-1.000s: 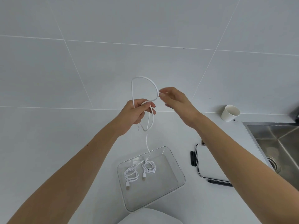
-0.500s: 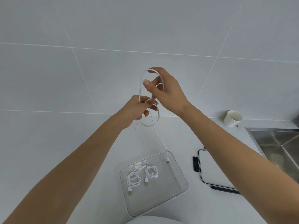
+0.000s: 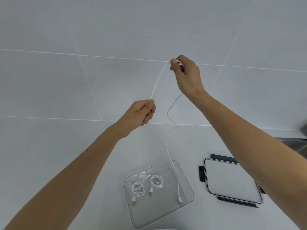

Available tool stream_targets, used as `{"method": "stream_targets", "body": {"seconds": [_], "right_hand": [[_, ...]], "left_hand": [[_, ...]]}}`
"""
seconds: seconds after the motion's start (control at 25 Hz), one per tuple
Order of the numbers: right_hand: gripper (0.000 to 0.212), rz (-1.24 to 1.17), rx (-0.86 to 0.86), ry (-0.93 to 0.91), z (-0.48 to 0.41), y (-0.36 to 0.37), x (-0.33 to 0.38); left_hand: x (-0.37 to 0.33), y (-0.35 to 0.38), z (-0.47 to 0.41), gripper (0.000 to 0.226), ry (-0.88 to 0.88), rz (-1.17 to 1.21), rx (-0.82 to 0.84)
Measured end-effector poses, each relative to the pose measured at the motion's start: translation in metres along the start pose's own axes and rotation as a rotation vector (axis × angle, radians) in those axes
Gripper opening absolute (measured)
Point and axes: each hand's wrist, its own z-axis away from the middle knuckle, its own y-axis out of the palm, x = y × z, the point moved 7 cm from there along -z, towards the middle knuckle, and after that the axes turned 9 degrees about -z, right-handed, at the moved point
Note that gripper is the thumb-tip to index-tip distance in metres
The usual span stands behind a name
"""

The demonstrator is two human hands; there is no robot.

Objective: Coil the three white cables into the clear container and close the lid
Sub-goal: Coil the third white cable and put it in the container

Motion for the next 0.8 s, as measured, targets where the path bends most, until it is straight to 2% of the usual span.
{"method": "stream_targets", "body": {"seconds": [0.12, 0.24, 0.48, 0.64, 0.8], "right_hand": [[0.034, 0.027, 0.004, 0.056, -0.008, 0.000, -0.011], [0.038, 0.196, 0.086, 0.097, -0.006, 0.009, -0.031], [0.040, 0.609, 0.404, 0.008, 0.038, 0.045, -0.060], [0.033, 0.612, 0.530, -0.170, 0.064, 0.058, -0.043], [0.033, 0.613, 0.604, -0.261, 0.083, 0.056, -0.028]], "left_hand": [[-0.018, 0.015, 0.005, 0.040, 0.035, 0.113, 0.192], [-0.044, 0.015, 0.002, 0.036, 0.087, 0.298, 0.222], [-0.074, -0.006, -0.019, 0.038, 0.200, 0.488, 0.036], [-0.071, -0.018, -0.030, 0.048, 0.223, 0.573, -0.045], [-0.064, -0.030, -0.037, 0.054, 0.207, 0.604, -0.120]]}}
